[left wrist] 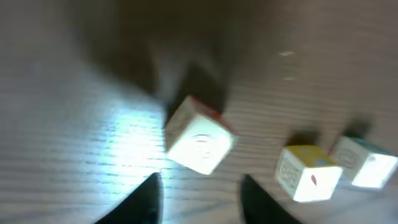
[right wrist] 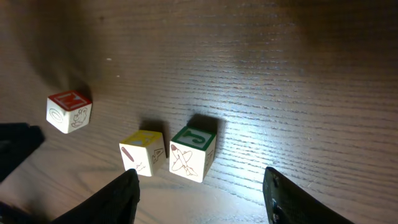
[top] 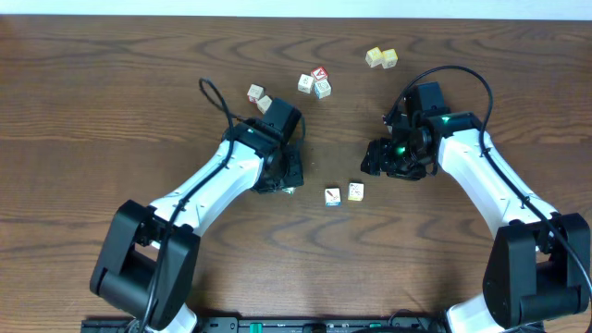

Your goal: Lift 3 blocks

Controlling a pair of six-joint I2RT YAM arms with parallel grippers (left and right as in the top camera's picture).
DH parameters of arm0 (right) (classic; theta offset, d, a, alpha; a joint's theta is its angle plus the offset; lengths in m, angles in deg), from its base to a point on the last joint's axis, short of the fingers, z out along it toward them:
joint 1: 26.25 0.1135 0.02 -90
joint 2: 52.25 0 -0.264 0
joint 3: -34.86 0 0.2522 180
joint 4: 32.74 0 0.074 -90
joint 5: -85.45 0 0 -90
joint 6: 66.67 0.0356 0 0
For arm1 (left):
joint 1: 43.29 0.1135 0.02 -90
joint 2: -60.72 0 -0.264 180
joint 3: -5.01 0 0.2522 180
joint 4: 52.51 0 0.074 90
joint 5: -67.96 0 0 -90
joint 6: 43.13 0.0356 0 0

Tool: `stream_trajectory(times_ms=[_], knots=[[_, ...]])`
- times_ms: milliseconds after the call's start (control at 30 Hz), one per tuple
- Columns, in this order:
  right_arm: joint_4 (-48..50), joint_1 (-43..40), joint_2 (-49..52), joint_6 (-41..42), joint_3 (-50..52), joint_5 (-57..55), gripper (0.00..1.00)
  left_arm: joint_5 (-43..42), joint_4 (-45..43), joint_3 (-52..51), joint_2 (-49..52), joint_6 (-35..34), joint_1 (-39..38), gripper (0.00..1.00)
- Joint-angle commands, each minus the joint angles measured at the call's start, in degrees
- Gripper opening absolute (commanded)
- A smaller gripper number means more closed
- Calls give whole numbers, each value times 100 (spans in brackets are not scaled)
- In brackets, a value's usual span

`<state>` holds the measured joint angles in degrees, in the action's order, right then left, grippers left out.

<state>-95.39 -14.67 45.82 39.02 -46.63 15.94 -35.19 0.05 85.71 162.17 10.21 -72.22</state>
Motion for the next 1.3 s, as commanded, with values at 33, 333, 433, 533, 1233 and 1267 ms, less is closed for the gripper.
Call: stream_trajectory(times_ms=[33, 333, 433, 533, 1233, 1267], knots=[[7, 166, -131, -11, -9, -59, 61, 83, -33, -345, 348, -1362, 13, 26], [-20, 166, -131, -13, -7, -232, 59, 358, -111, -352, 562, -1661, 116, 8], [-17, 166, -131, -13, -9, -249, 59, 356, -227, -352, 562, -1633, 155, 8], [-22, 166, -131, -15, -7, -254, 59, 334, -358, -343, 560, -1093, 238, 8], [-24, 166, -131, -55, -7, -269, 59, 127, 352, -170, -179, 748, 748, 8], [-22, 166, -131, -55, -7, -269, 59, 321, 363, -184, -179, 647, 763, 8]])
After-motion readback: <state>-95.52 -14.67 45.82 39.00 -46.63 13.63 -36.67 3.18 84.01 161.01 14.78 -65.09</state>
